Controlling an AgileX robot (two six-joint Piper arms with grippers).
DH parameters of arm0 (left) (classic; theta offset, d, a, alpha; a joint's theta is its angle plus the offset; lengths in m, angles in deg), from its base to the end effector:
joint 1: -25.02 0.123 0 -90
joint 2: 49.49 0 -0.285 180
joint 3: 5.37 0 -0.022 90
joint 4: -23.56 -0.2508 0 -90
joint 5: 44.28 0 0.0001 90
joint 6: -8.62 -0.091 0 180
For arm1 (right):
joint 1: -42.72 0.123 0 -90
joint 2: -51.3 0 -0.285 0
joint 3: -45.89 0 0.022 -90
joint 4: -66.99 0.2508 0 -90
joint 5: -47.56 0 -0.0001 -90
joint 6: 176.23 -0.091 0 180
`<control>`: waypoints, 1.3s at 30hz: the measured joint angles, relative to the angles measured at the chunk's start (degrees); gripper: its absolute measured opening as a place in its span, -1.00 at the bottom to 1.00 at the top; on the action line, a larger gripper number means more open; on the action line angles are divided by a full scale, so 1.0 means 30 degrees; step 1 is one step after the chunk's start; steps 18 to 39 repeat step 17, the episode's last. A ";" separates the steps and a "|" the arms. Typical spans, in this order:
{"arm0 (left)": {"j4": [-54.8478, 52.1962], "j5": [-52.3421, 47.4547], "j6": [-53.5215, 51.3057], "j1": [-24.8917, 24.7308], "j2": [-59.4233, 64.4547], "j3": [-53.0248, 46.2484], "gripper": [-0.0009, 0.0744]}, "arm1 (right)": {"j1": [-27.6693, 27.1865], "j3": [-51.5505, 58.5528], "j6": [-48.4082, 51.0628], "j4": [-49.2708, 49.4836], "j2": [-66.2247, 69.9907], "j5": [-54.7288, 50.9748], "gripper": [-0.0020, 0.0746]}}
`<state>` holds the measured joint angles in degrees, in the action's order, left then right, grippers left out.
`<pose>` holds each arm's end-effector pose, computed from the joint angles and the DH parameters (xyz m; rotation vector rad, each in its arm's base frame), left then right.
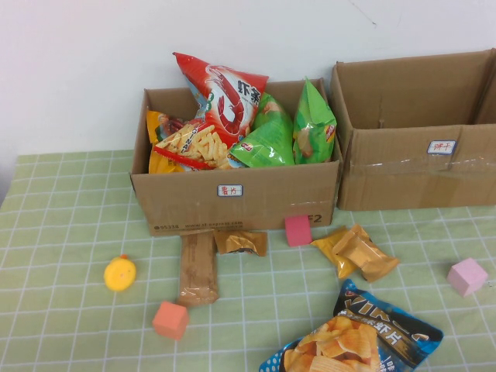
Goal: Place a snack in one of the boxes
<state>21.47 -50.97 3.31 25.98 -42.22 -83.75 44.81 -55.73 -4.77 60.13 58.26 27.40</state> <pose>0.0566 0.0013 0.1962 0.0871 1.6104 0.1161 0.0530 -0.0018 0.1756 0.0290 1.8386 0.0134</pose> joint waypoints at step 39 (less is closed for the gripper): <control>0.0935 -0.3781 0.0000 0.0145 -0.0072 0.0033 -0.98 | 0.0000 0.0000 0.0000 0.0000 0.0000 0.0000 -0.95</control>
